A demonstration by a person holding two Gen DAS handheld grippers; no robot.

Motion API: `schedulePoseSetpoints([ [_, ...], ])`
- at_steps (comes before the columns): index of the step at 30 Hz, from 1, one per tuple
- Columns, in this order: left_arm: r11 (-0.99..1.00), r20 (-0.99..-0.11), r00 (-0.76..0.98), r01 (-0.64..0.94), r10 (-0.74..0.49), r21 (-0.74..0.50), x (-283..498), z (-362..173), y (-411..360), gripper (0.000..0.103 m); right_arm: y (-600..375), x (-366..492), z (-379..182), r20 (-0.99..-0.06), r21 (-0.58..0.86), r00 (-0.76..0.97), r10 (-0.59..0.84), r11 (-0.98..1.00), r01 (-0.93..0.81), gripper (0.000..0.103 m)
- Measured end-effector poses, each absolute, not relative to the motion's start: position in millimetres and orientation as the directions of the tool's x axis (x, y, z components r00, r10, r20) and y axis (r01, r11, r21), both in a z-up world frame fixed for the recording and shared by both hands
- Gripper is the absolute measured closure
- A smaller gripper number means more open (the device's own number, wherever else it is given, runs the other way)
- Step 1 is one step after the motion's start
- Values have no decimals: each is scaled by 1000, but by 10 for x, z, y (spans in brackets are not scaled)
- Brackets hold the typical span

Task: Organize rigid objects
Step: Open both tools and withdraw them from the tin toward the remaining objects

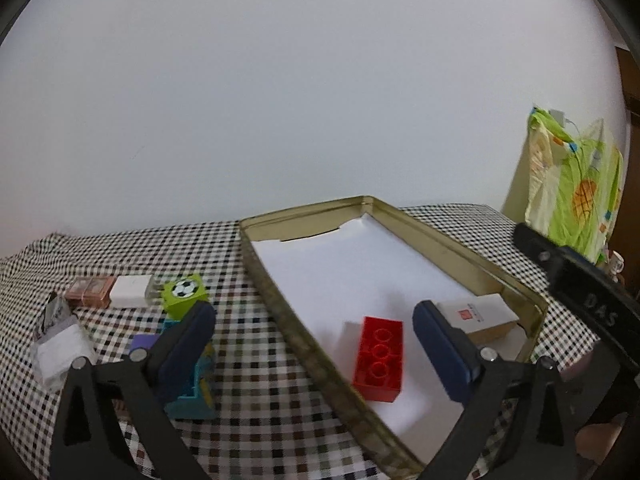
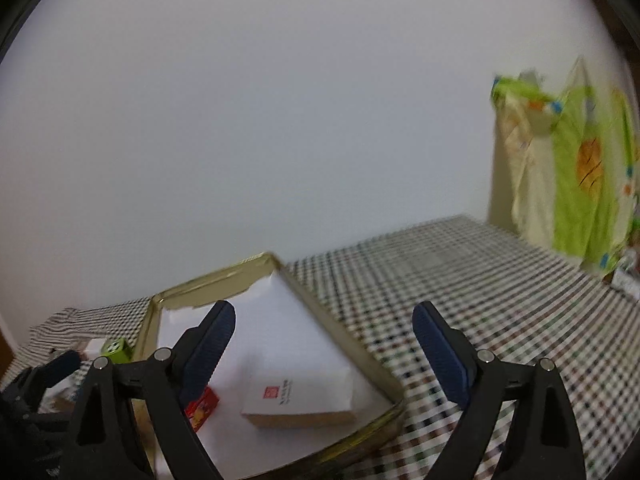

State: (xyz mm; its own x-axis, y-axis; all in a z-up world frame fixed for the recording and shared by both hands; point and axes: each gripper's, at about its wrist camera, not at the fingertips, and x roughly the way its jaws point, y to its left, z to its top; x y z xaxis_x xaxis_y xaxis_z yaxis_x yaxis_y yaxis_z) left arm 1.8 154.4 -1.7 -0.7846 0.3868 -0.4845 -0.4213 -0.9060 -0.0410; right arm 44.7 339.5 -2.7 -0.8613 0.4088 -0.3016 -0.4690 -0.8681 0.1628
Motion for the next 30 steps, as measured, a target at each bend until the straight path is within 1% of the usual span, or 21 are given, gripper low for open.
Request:
schedulePoseSetpoints([
  [3,-919,-480,-802,-393,355,-23,-4,-28,1499,2,3304,507,9,-248,124,-855,456,-860,-495,11],
  [6,-923,-477,-806,-385,351,-28,-4,-31,1476,2,3216,595,51,-207,90,-841,500,-847,-525,11],
  [8,-923,-475,-807,-384,351,-29,1,-34,1461,2,3164,684,70,-191,80,-843,503,-848,-524,11],
  [10,-922,-476,-806,-385,351,-27,3,-41,1448,2,3140,710,83,-194,70,-843,502,-850,-522,11],
  [14,-921,-480,-803,-387,354,-31,-1,-48,1420,2,3120,752,85,-231,63,-840,491,-854,-516,11],
  [26,-930,-480,-805,-360,349,-72,10,-49,1175,2,3004,857,54,-237,88,-828,508,-838,-539,11],
  [30,-933,-490,-800,-347,346,-94,-15,-54,1050,2,2871,916,64,-222,81,-828,515,-837,-542,11],
])
